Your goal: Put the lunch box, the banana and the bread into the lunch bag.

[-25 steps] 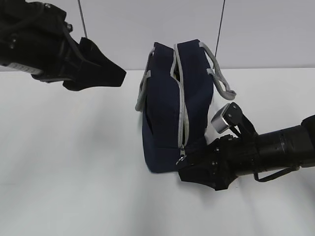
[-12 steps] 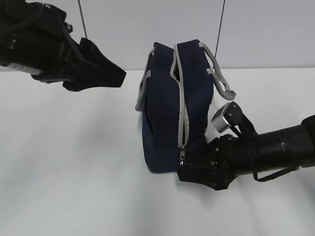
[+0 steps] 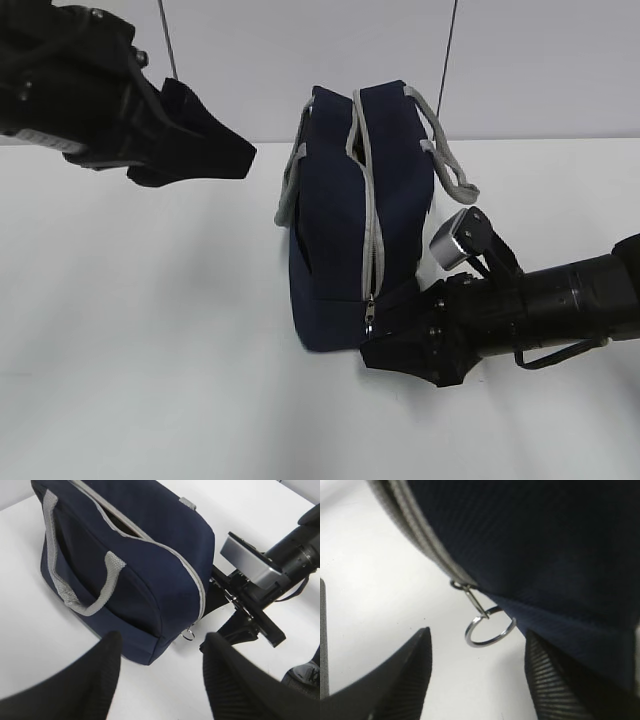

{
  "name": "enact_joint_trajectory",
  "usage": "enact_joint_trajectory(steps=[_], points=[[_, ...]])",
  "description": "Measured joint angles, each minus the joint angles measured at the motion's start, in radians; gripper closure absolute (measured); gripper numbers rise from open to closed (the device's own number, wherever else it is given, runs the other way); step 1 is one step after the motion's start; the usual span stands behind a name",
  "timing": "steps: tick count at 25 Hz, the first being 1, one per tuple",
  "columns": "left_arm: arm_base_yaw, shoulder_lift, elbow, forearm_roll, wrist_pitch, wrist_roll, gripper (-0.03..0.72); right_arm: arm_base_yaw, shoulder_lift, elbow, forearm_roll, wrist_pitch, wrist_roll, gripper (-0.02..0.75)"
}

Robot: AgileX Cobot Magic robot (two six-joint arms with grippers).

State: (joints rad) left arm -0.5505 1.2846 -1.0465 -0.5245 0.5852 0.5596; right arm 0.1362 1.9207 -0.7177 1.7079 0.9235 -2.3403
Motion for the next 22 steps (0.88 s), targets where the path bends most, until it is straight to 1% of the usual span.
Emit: enact_joint_trajectory(steps=[15, 22], points=[[0.000, 0.000, 0.000, 0.001, 0.012, 0.000, 0.308, 0.000, 0.027, 0.000, 0.044, 0.009, -0.025, 0.295], [0.000, 0.000, 0.000, 0.001, 0.012, 0.000, 0.308, 0.000, 0.040, 0.000, 0.085, 0.035, -0.039, 0.295]])
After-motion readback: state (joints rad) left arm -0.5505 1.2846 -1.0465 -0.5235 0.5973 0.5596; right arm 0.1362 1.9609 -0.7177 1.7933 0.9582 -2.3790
